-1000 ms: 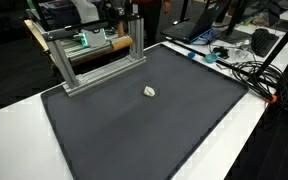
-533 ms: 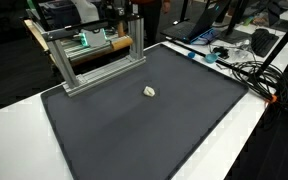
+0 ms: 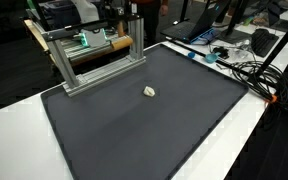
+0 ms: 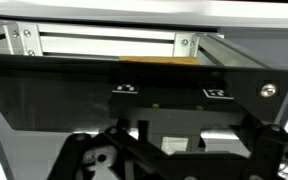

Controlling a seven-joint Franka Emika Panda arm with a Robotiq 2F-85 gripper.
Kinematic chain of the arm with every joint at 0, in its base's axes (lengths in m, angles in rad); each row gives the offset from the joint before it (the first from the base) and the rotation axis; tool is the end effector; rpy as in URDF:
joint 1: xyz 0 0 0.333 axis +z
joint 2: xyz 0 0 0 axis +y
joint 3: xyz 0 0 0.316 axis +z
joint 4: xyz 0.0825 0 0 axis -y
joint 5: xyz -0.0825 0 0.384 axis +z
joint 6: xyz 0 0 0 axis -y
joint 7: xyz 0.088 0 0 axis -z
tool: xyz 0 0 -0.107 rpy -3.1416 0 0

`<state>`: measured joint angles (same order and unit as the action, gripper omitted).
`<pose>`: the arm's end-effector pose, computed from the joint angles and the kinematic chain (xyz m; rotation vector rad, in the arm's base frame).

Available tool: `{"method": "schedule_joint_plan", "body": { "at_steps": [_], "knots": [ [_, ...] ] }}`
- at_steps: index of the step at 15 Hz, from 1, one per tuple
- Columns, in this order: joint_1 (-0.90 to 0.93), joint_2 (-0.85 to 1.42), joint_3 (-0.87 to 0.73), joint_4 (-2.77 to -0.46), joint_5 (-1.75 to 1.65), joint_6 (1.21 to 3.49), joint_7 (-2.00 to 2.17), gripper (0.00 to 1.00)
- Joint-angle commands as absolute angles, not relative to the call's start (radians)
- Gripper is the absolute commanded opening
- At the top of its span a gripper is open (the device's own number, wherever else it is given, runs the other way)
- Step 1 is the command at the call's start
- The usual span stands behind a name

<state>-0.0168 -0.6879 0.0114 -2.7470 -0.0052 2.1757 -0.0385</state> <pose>0.3408 -0.0022 0.4262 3.1215 0.0525 0.1817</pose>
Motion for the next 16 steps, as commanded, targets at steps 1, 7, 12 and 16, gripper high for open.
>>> {"method": "schedule_joint_plan", "body": {
  "at_steps": [1,7,12,16],
  "knots": [
    [-0.010,-0.688,0.005,-2.745,-0.010,2.173,-0.033,1.00],
    [-0.019,-0.681,0.009,-2.736,-0.027,2.186,-0.031,1.00],
    [-0.009,-0.684,0.007,-2.725,-0.015,2.159,-0.032,1.00],
    [-0.007,-0.674,0.013,-2.701,-0.004,2.131,-0.013,1.00]
  ]
}}
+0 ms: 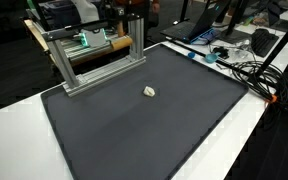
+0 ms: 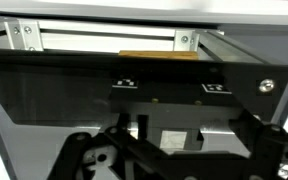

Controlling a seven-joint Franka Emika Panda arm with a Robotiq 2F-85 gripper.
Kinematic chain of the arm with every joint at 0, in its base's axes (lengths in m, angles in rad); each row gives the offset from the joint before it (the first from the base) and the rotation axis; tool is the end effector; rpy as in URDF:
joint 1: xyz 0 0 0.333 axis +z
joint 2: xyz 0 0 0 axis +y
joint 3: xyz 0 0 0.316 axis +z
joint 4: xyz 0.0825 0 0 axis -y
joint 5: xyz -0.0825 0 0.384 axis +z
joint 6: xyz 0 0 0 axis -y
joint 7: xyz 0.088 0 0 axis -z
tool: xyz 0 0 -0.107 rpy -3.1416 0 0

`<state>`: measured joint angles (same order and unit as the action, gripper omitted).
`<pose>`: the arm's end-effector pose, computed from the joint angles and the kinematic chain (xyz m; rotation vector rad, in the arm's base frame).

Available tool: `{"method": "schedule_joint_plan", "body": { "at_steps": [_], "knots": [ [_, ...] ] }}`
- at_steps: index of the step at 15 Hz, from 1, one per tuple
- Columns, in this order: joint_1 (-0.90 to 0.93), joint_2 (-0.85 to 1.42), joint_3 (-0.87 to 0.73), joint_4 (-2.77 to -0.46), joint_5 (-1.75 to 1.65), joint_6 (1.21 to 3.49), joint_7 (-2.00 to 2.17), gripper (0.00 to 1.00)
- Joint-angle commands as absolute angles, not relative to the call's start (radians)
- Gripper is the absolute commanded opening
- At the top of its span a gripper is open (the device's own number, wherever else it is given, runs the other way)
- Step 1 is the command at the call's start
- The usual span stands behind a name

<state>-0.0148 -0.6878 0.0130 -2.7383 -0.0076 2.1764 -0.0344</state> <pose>0.3426 -0.0011 0.4304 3.1178 0.0532 0.1960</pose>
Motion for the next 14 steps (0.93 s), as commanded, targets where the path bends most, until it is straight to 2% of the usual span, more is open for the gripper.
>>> {"method": "schedule_joint_plan", "body": {
  "at_steps": [1,6,8,9,10,13,14],
  "knots": [
    [-0.004,-0.673,0.012,-2.696,-0.001,2.126,-0.013,1.00],
    [-0.017,-0.667,0.039,-2.690,-0.022,2.135,0.038,0.99],
    [-0.022,-0.669,0.051,-2.697,-0.032,2.139,0.056,0.93],
    [-0.031,-0.672,0.060,-2.704,-0.044,2.151,0.075,0.85],
    [-0.038,-0.672,0.067,-2.707,-0.054,2.157,0.092,0.87],
    [-0.051,-0.668,0.079,-2.710,-0.085,2.154,0.128,0.84],
    [-0.052,-0.666,0.079,-2.710,-0.090,2.150,0.134,0.80]
  ]
}}
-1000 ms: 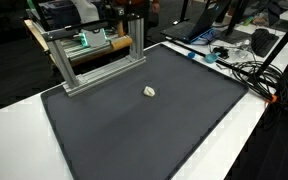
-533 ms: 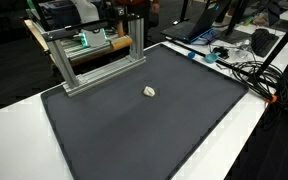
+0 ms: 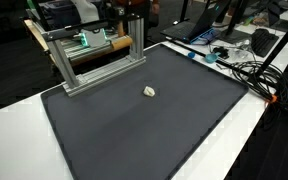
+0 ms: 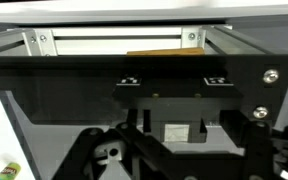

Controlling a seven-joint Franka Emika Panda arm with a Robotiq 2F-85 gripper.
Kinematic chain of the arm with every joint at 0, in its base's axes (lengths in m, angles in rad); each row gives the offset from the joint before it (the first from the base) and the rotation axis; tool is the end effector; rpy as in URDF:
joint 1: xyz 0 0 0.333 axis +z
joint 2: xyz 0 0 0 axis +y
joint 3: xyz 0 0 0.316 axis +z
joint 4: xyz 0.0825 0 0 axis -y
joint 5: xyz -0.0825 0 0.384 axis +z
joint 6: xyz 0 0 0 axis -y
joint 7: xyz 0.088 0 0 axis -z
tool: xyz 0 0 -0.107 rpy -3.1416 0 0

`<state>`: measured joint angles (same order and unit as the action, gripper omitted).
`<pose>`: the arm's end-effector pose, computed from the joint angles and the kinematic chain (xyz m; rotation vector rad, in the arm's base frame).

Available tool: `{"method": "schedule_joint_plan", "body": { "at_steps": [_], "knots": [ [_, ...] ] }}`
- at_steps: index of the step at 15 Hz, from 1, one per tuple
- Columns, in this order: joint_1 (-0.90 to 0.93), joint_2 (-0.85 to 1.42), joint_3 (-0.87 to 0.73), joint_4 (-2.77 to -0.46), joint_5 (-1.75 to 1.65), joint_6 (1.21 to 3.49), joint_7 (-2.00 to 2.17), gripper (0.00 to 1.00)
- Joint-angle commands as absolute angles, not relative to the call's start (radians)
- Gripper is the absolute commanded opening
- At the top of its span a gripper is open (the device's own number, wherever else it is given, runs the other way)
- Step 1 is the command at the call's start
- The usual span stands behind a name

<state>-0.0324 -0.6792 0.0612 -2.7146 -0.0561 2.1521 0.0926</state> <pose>0.3459 0.0069 0.4361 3.0546 -0.0718 0.1832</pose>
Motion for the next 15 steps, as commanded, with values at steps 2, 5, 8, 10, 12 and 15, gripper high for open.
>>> {"method": "schedule_joint_plan", "body": {
  "at_steps": [2,5,8,10,12,15],
  "knots": [
    [-0.054,-0.661,0.078,-2.710,-0.100,2.142,0.139,0.66],
    [-0.050,-0.657,0.069,-2.707,-0.100,2.133,0.131,0.56],
    [-0.047,-0.661,0.063,-2.703,-0.098,2.126,0.120,0.60],
    [-0.048,-0.663,0.060,-2.703,-0.099,2.124,0.117,0.66],
    [-0.050,-0.660,0.054,-2.701,-0.100,2.120,0.109,0.77],
    [-0.050,-0.650,0.041,-2.695,-0.095,2.109,0.091,0.86]
  ]
}}
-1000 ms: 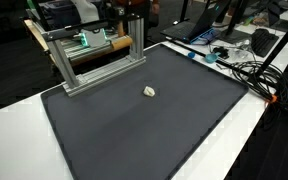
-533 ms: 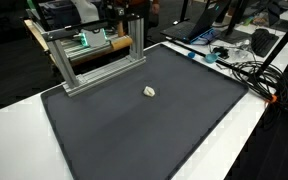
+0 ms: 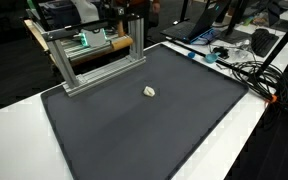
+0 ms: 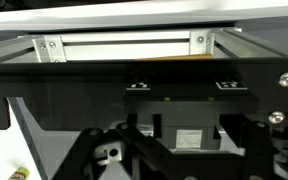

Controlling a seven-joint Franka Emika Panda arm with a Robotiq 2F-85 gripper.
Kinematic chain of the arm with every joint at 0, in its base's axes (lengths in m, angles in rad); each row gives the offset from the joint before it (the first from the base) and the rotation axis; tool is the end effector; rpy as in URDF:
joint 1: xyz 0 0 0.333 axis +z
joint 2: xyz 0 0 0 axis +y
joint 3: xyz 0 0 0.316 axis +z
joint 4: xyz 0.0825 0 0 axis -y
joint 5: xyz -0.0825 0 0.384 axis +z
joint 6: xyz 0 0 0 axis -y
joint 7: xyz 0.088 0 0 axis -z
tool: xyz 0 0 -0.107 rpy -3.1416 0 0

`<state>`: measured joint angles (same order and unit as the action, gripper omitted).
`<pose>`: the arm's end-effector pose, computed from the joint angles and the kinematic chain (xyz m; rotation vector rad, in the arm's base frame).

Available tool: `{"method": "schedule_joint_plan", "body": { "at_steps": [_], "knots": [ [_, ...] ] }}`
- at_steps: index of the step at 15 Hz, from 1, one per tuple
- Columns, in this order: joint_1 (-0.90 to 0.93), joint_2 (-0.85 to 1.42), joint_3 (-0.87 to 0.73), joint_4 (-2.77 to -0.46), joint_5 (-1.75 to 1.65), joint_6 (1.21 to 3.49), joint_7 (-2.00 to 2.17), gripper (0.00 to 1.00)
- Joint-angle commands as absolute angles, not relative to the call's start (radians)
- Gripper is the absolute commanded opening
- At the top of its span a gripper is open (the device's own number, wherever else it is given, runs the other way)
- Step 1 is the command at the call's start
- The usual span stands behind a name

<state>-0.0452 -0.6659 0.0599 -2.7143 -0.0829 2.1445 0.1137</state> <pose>0.3466 0.0008 0.4310 3.0330 -0.1036 0.1528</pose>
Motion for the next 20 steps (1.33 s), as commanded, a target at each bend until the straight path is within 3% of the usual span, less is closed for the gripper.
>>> {"method": "schedule_joint_plan", "body": {
  "at_steps": [1,4,5,7,12,17,20],
  "knots": [
    [-0.048,-0.649,0.034,-2.693,-0.092,2.105,0.081,0.83],
    [-0.048,-0.647,0.020,-2.684,-0.089,2.098,0.059,0.61],
    [-0.043,-0.647,0.020,-2.681,-0.084,2.095,0.057,0.45],
    [-0.038,-0.648,0.024,-2.676,-0.086,2.085,0.063,0.33],
    [-0.029,-0.647,0.015,-2.670,-0.080,2.084,0.042,0.22],
    [0.001,-0.629,-0.045,-2.661,-0.027,2.117,-0.059,0.22],
    [-0.017,-0.605,-0.049,-2.654,-0.017,2.269,-0.016,0.22]
  ]
}}
